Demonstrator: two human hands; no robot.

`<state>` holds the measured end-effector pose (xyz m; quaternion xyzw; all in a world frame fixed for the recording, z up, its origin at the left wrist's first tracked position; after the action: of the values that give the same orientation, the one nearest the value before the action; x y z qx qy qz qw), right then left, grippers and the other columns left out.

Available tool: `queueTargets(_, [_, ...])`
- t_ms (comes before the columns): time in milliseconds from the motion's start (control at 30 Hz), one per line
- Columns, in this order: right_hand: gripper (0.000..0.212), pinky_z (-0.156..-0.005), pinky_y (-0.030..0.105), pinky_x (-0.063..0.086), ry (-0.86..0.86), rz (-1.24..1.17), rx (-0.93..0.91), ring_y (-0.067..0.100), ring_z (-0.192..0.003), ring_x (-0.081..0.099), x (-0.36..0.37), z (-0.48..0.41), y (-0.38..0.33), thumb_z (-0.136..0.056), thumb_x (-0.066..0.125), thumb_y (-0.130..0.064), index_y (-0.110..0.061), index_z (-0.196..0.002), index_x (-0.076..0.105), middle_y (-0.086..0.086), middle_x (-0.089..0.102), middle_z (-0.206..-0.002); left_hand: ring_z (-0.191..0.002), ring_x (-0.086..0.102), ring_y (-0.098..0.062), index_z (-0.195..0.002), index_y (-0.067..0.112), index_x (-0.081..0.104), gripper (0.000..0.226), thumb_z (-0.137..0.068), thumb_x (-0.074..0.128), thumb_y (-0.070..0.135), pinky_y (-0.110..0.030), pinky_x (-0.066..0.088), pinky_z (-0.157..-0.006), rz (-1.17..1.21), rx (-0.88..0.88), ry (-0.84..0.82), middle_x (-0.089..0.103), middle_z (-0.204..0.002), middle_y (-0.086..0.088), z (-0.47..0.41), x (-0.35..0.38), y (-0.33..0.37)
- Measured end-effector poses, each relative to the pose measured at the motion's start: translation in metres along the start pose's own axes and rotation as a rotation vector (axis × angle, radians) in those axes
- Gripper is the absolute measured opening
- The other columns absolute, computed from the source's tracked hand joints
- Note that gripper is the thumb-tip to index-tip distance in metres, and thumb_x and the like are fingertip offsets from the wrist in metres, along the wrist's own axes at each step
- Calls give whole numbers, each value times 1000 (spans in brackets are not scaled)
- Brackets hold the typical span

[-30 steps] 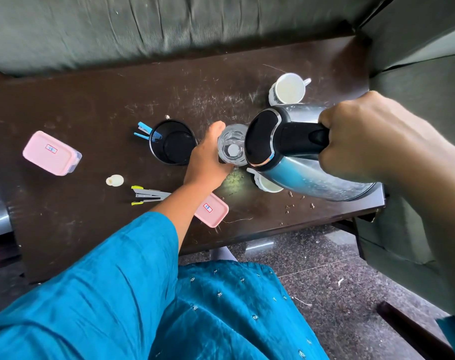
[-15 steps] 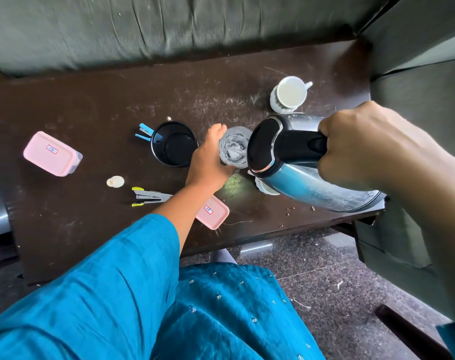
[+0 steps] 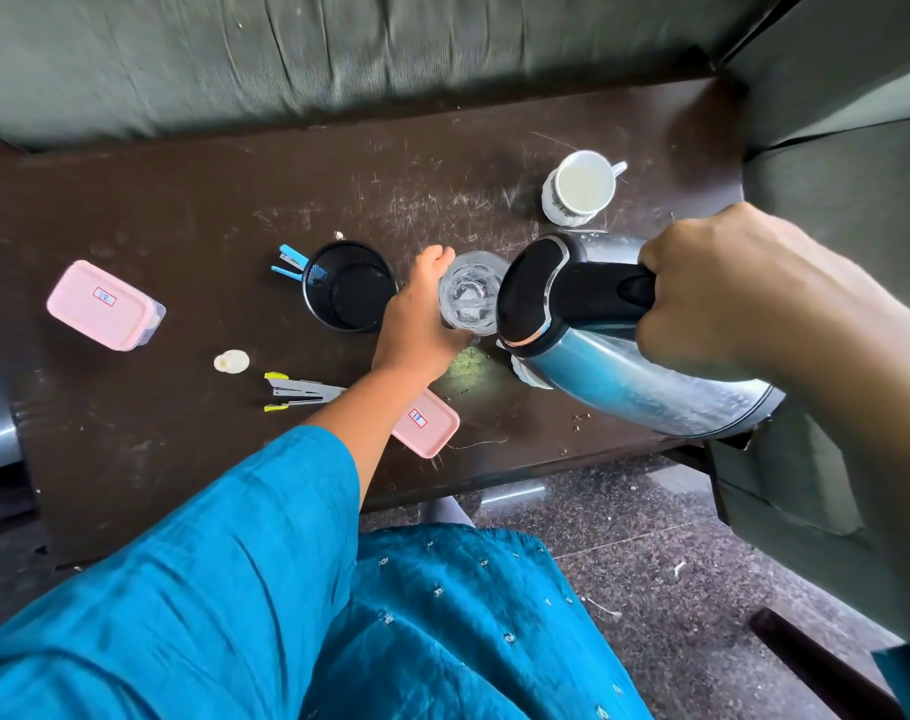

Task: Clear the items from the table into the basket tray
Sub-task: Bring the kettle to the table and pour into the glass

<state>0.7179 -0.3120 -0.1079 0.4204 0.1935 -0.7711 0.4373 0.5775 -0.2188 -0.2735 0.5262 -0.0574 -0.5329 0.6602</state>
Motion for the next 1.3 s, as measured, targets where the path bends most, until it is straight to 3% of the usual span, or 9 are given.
queueTargets(167, [15, -43, 17, 24, -4, 5, 9, 23, -44, 40, 2, 2, 1, -60, 50, -17, -17, -53, 37, 7, 40, -53, -126, 49, -28, -136, 11, 29, 87, -65, 79, 9, -42, 43, -102, 32, -5, -19, 45, -144, -5, -1, 3, -4])
queueTargets(700, [17, -43, 17, 24, -25, -26, 7, 23, -46, 41, 3, 3, -2, -63, 52, -16, -16, -54, 38, 7, 42, -53, -131, 44, -23, -139, 11, 24, 97, -61, 82, 8, -43, 43, -103, 118, -29, -34, 39, -148, -2, -6, 8, -14])
queueTargets(867, [16, -43, 18, 25, -32, -19, 11, 24, -45, 42, 6, 3, -2, -62, 51, -16, -16, -54, 38, 8, 42, -54, -131, 43, -18, -141, 16, 22, 100, -62, 81, 3, -26, 46, -96, 305, -130, -61, 37, -149, -3, -6, 15, -30])
queueTargets(1067, [16, -43, 18, 25, -32, -15, 19, 24, -46, 41, 5, 3, -2, -63, 52, -16, -16, -55, 38, 9, 42, -55, -129, 45, -19, -138, 16, 30, 92, -63, 82, 5, -25, 45, -96, 284, -117, -49, 42, -145, -3, -6, 15, -32])
queueTargets(1300, [11, -44, 16, 23, -22, -15, 20, 23, -46, 41, 3, 2, -4, -64, 51, -15, -15, -57, 43, 9, 42, -55, -124, 50, -24, -136, 15, 33, 90, -61, 82, 9, -46, 47, -98, 217, -107, -35, 49, -139, -4, -4, 12, -27])
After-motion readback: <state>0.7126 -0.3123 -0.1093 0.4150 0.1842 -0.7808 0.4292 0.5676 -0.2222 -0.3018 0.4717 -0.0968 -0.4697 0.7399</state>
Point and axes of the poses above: each hand's wrist, its own z-axis away from the middle knuckle, its own x-axis out of the palm, y = z × x, the point moved 8 cm from there along -z, towards the middle knuckle
